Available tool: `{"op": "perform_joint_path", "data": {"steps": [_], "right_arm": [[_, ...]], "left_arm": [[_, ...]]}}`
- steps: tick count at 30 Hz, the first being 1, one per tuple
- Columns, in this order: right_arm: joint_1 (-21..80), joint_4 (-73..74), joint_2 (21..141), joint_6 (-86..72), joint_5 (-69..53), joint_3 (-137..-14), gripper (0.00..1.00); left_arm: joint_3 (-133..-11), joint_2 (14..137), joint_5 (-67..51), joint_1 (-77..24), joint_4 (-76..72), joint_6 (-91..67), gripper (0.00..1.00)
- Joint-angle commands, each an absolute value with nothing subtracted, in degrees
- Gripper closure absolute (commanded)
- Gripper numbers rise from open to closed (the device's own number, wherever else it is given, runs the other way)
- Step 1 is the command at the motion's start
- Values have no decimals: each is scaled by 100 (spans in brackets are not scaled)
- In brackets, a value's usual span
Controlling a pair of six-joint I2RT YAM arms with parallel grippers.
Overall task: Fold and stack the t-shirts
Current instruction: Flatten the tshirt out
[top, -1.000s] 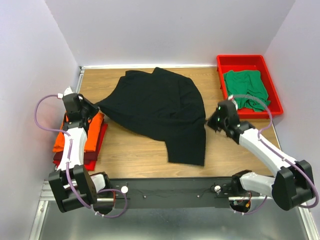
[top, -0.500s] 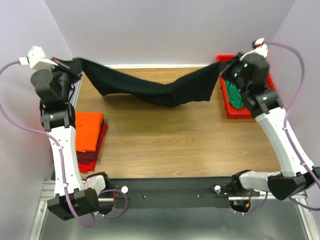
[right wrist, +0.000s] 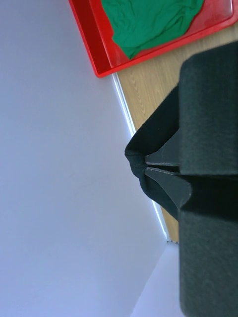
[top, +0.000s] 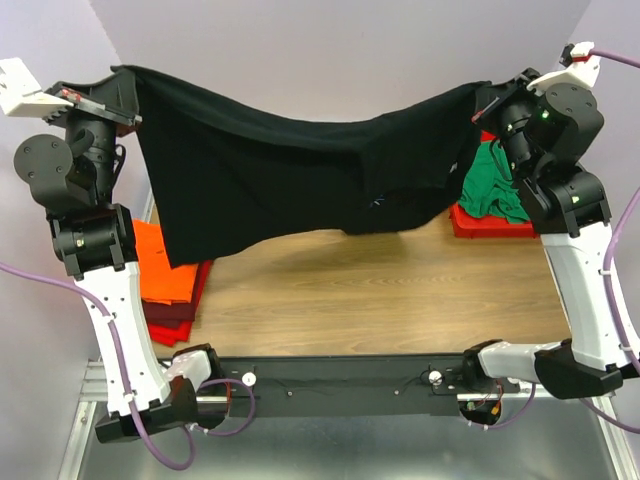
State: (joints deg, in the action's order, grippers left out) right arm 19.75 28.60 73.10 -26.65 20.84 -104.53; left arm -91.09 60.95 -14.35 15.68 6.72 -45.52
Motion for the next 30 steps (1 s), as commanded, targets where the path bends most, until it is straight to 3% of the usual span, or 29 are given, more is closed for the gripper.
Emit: {"op": "perform_joint_path", "data": {"steps": [1,7,13,18,22,26,30], "right_arm": [[1934,2971,7295,-2426,2496,-10766,100],[1872,2953,8102,-2347,2408,-11293,99],[1285,2409,9497,-2478,1434,-11952,100],[923,1873,11001,-2549,607,-13014,100],[817,1819,12171,-2487,334,-15058,100],[791,1164,12060,-2417,395,-15093,100],[782,809,11409,-2426,308,-14363,100]], "left_arm": [[-9465,6293,-1336,1600,580,-4693,100],[-9396,6907,-1714,1608,133,-5027,100],[-9404,8066,-2021,1503,-404,-5107,100],[-10650,9742,-2109,1196,-492,-5071,100],[-12546,11089,-2354,1046,-238,-5282,100],[-14280,11716,-2409,1081,-9,-5414,100],[-13573,11304,-2443,1283,-272,-5485,100]]}}
